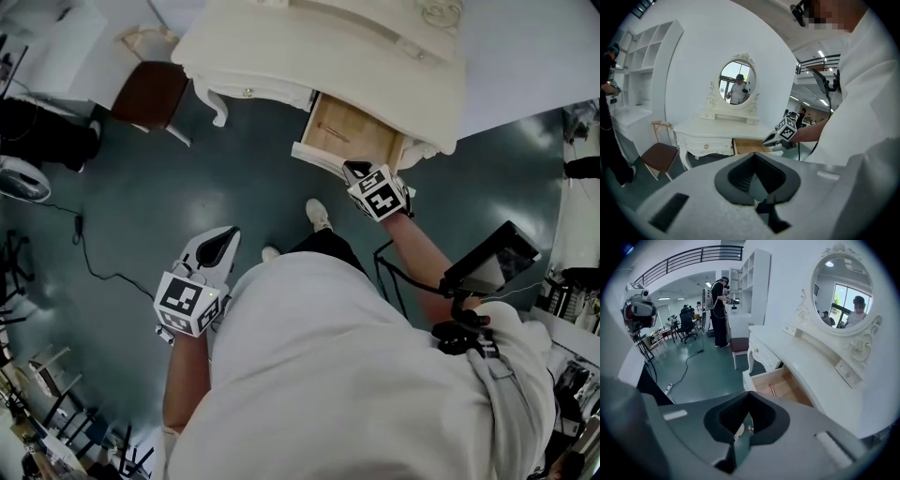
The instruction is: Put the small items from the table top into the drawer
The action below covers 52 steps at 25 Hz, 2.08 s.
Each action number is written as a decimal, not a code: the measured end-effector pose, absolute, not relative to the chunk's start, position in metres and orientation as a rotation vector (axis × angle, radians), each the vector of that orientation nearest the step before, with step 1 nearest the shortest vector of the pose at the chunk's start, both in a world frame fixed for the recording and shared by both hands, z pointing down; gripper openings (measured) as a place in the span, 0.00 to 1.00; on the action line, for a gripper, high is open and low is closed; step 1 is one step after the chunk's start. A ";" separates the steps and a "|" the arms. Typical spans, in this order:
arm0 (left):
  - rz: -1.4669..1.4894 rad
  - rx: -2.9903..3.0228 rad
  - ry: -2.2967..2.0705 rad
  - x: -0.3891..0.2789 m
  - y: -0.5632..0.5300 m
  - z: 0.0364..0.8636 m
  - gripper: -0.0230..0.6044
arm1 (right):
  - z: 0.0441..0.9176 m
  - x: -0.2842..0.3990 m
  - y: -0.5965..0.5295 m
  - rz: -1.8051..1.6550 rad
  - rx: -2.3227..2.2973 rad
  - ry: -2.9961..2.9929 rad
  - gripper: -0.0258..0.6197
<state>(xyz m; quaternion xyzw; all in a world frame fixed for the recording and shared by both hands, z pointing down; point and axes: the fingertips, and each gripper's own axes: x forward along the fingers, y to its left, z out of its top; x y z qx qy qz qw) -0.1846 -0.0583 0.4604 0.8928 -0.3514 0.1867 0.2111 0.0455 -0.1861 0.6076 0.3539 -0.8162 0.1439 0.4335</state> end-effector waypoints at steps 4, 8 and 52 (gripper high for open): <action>0.512 2.504 -0.939 -0.193 -0.037 0.464 0.04 | 0.590 0.021 -0.141 0.377 0.861 -2.075 0.04; 0.508 2.534 -0.889 -0.200 -0.014 0.466 0.04 | 0.576 -0.012 -0.094 0.371 0.836 -2.122 0.04; 0.506 2.523 -0.862 -0.228 0.031 0.491 0.04 | 0.556 -0.103 -0.018 0.282 0.658 -2.257 0.04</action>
